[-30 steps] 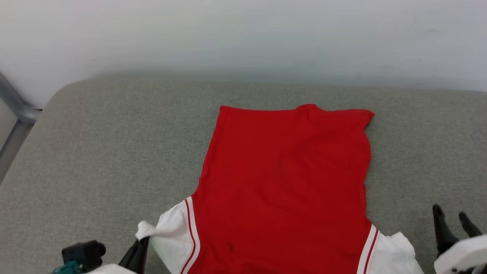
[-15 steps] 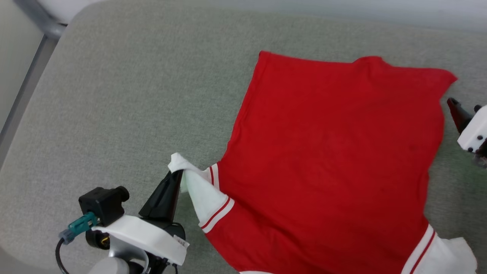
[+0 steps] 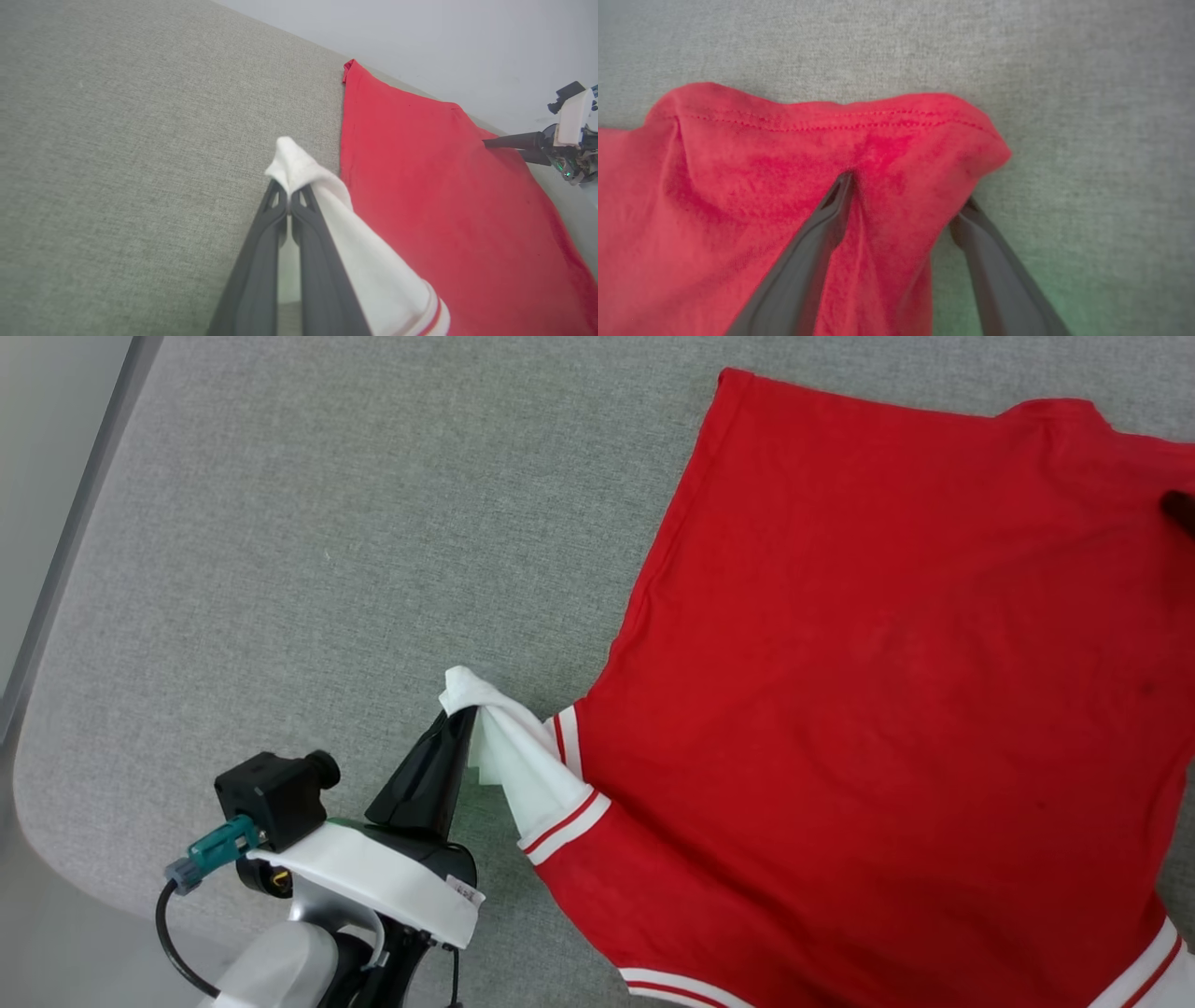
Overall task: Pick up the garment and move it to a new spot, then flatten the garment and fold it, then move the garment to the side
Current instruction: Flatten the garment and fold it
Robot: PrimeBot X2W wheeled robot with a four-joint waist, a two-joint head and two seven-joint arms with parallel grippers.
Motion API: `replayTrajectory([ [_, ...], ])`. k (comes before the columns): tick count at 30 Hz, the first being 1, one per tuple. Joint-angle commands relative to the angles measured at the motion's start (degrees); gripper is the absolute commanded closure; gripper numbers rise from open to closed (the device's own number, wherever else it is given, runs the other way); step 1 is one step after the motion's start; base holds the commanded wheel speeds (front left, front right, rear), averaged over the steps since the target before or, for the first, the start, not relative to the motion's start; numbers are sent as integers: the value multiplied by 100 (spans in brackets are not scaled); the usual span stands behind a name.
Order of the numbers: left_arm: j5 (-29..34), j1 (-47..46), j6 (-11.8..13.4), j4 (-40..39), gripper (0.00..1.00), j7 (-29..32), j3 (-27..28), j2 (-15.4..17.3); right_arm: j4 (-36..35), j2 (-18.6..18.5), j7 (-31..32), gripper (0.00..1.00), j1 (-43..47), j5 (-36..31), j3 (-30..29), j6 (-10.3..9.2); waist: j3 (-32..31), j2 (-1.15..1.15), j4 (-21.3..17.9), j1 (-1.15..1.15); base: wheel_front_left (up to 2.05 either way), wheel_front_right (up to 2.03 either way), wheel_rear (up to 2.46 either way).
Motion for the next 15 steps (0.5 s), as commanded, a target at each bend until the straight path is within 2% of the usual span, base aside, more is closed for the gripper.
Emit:
replayTrajectory([
  [1,-14,-62,-30,40,100,-26,-5,-15,503,273,366,100,467,-174,-42,-8,-11,0,4,0,0,0,0],
  [4,-31,-57,-25,97,100,-20,-11,-20,450,332,336,100,454,-240,-94,-7,-70,0,-11,0,0,0,0],
  [8,-76,39,-3,253,100,19,-20,-8,201,183,115,100,442,-289,-55,-6,-321,0,-89,0,0,0,0],
  [15,-213,428,161,476,100,73,98,167,-625,-172,-181,100,877,70,481,-7,-1072,0,-481,0,0,0,0],
])
